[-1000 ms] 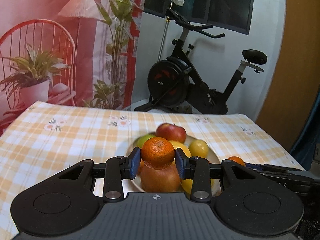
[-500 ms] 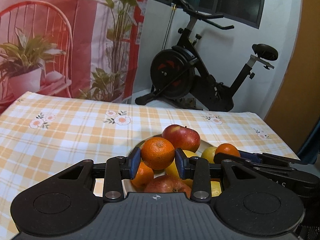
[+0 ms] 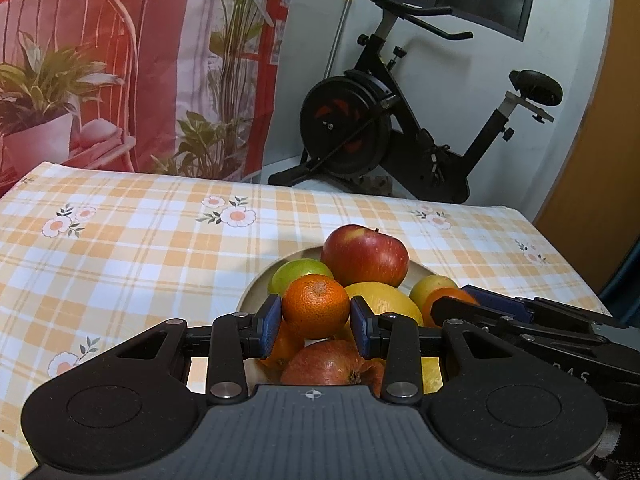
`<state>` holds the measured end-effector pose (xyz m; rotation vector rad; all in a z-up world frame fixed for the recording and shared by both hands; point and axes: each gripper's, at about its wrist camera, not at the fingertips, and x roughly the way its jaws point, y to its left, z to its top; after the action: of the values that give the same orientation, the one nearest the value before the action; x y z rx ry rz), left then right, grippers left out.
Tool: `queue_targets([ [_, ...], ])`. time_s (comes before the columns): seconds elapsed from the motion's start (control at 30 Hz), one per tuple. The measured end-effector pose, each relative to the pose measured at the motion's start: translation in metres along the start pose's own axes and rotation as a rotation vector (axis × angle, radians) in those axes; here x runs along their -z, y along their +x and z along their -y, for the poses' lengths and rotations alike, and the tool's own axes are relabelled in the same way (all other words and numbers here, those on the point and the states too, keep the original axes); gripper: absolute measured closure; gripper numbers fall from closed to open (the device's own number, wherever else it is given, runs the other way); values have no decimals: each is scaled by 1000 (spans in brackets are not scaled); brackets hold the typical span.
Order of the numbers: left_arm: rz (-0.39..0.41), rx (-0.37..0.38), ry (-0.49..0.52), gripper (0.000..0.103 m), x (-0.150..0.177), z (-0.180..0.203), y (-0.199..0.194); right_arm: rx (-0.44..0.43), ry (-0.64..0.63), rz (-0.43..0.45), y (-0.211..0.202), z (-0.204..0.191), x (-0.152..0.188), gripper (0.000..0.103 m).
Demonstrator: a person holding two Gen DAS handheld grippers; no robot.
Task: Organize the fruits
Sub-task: 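Carry the orange with both tools over the plate and lower it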
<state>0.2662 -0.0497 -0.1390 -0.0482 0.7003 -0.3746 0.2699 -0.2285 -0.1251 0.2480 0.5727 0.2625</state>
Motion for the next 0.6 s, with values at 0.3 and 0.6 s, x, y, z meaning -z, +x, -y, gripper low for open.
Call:
queue_targets([
  [0.3,-10,0,-9,63,-1,-1,4,0,-15,-6,0,-4,1,64],
  [0.6,-11,-3,-7,62,-2,1,-1,12,-23,3,-8,-7,3,62],
])
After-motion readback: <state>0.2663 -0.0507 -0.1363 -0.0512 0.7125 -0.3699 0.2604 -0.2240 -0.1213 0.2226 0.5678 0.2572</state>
